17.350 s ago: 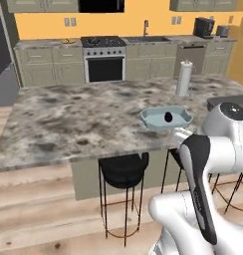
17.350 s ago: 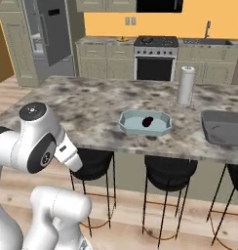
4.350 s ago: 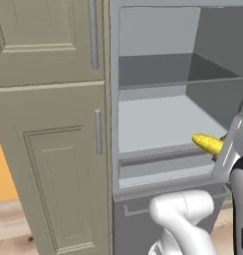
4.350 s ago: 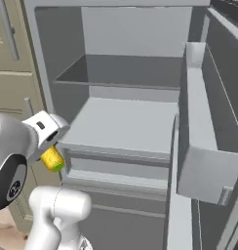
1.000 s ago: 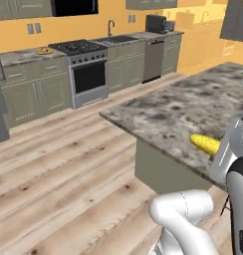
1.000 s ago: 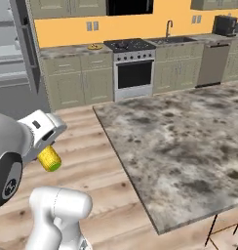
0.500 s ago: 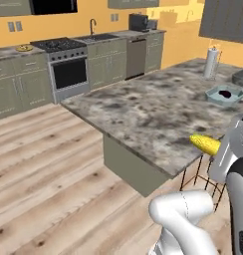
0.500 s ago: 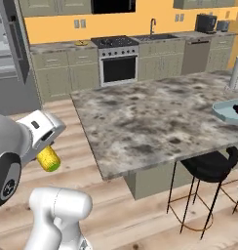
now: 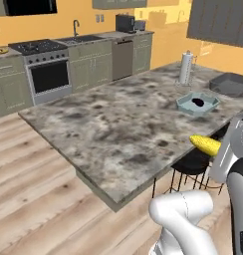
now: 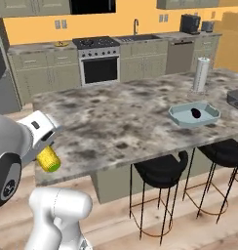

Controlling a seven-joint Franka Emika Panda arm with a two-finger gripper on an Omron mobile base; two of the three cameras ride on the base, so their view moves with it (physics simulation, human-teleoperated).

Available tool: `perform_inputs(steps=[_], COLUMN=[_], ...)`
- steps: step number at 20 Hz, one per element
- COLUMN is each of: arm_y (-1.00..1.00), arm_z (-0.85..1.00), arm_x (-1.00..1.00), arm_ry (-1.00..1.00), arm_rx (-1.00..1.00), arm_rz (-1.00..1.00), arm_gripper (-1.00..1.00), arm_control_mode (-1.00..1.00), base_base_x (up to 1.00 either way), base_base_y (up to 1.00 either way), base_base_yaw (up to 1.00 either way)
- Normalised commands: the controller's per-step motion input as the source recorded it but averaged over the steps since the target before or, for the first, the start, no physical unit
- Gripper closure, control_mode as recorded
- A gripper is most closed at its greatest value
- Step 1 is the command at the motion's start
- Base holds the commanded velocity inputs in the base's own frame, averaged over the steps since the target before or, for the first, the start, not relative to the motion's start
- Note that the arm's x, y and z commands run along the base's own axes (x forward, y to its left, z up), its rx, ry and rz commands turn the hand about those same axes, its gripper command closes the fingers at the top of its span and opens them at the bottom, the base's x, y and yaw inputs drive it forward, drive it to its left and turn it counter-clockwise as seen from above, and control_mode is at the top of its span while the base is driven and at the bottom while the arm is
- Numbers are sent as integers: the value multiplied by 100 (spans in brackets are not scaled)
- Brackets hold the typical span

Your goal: Place the cold items (eggplant and corn) from the fridge in one tupperware on the dining counter. Place the warm items (kebab skewer and hot dog) in the stove area in another tupperware.

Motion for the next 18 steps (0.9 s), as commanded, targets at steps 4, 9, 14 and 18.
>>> perform_inputs(steps=[4, 9, 14, 18], arm_y=[0, 0, 0, 0], arm_z=[0, 0, 0, 0], arm_x=[0, 0, 0, 0], arm_ry=[0, 0, 0, 0], arm_rx=[0, 0, 0, 0], arm_rz=[0, 0, 0, 0], arm_gripper=[100, 100, 100, 100], arm_control_mode=[100, 100, 100, 100], base_base_x=[43, 7, -1, 5], base_base_y=[-100, -100, -100, -100], base_base_yaw=[0, 2, 5, 8])
